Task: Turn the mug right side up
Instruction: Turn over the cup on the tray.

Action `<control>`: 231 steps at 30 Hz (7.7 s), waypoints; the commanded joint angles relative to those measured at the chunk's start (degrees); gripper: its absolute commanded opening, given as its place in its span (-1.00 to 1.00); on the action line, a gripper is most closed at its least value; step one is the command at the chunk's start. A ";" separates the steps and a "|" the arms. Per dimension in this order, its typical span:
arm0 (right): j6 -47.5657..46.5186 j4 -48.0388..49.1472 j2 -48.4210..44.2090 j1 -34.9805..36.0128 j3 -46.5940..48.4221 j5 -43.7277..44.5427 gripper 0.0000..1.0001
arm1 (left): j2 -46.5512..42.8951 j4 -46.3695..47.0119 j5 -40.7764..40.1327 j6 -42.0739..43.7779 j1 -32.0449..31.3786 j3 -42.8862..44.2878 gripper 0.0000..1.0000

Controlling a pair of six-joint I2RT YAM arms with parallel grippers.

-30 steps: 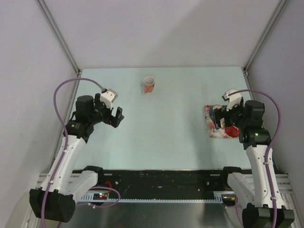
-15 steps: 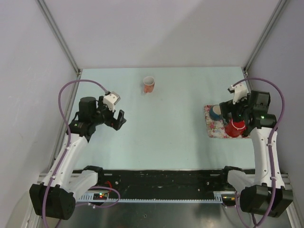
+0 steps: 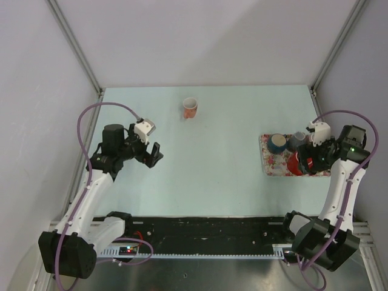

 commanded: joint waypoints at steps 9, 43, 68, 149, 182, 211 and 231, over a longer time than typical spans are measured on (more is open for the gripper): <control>-12.66 -0.78 1.12 -5.30 -5.08 -1.36 0.80 | 0.89 1.53 4.19 2.73 0.42 -0.90 0.99; -19.35 8.63 18.25 -4.95 -4.71 -9.82 0.95 | 3.55 1.63 2.77 4.20 0.38 -1.68 0.99; -24.32 -1.33 11.80 0.89 -4.91 -12.15 0.99 | 4.27 1.54 2.83 4.33 0.43 -1.46 0.99; -35.92 -6.33 18.44 -8.68 2.44 -19.08 0.99 | 4.66 1.50 4.62 4.57 0.40 -1.48 0.99; -44.67 -7.90 30.61 -13.99 7.72 -24.86 0.97 | 1.60 1.60 5.22 4.48 0.45 -2.15 0.99; -36.04 -7.97 30.29 -4.39 6.20 -18.52 0.68 | 1.54 1.55 6.50 4.73 0.47 -2.33 0.99; -30.61 3.08 28.10 -0.54 2.96 -5.60 0.52 | 1.84 1.53 7.19 4.93 0.81 -2.56 0.99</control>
